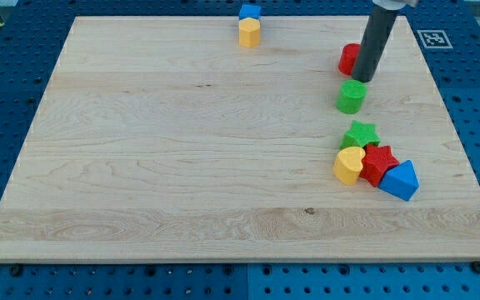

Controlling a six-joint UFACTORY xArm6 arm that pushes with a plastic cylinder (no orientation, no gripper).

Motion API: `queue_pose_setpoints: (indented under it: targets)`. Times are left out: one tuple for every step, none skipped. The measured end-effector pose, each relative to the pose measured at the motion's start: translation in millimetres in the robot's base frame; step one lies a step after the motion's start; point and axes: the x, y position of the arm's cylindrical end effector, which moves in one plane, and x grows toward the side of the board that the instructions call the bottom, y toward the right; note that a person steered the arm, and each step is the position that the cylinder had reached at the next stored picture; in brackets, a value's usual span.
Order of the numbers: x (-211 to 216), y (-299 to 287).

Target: Move the red circle to the top right of the board

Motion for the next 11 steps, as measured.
queue_pose_setpoints:
  targets:
    - [-4,-7]
    - [-4,-43]
    - [-13,-55]
    - [-16,-26]
    - [-17,16]
    - [-19,34]
    - [-15,22]
    - [-22,-7]
    - [-43,-8]
    - [-50,-8]
    - [-54,-8]
